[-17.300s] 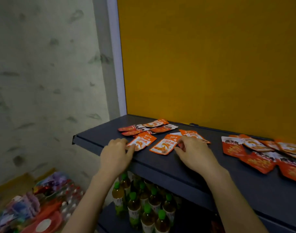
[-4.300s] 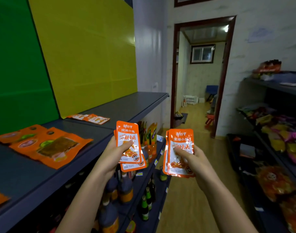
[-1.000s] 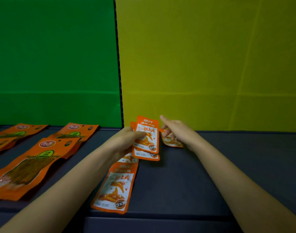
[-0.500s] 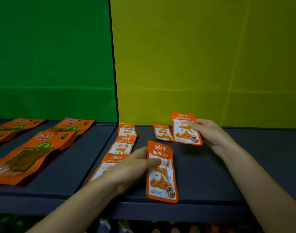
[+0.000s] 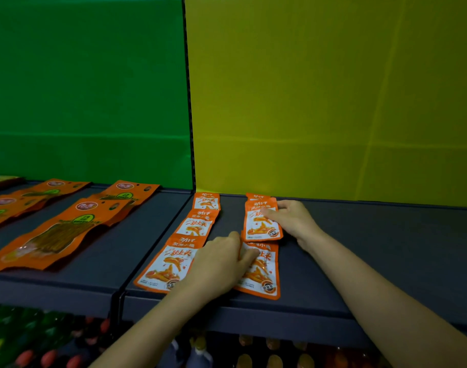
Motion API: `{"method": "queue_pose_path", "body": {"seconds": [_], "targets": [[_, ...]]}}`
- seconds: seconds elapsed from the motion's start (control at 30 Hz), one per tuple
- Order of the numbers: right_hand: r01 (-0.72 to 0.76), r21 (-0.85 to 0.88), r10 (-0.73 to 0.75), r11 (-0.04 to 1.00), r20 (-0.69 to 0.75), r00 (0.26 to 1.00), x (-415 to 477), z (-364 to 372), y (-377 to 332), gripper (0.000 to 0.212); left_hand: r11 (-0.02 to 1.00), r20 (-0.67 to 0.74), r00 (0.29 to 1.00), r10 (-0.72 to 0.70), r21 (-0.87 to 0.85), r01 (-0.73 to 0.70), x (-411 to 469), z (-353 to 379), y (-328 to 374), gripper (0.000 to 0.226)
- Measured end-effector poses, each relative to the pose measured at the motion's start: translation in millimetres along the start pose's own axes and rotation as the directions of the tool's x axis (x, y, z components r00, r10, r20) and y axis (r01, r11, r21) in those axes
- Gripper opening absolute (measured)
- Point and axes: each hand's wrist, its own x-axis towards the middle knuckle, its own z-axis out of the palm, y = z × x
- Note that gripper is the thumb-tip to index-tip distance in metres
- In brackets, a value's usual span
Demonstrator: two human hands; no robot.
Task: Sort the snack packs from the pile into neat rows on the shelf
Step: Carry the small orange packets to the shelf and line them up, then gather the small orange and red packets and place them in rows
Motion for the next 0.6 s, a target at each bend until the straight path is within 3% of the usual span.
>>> {"method": "queue_pose_path", "body": {"seconds": [0.17,0.33,0.6], "targets": [[0.006,-0.213,-0.007,0.977,-0.004,1.0,5.3,1.9,6.8,0.039,1.0,-0.022,1.0,-0.009,0.021,0.01,0.8,4.0,-0.4,0.042],[0.02,-0.515,-0.04,0.857,-0.027,0.999,3.2,0.6,9.7,0.054,0.997,-0.055,0.998,-0.011,0.071,0.015,-1.6,4.0,2.1,0.042],[0.037,-0.705,-0.077,0.708,-0.024,0.997,-8.1,-4.3,1.5,0.06,0.989,-0.105,0.994,-0.023,0.146,0.039,-4.4,-1.4,8.2,0.045]]}}
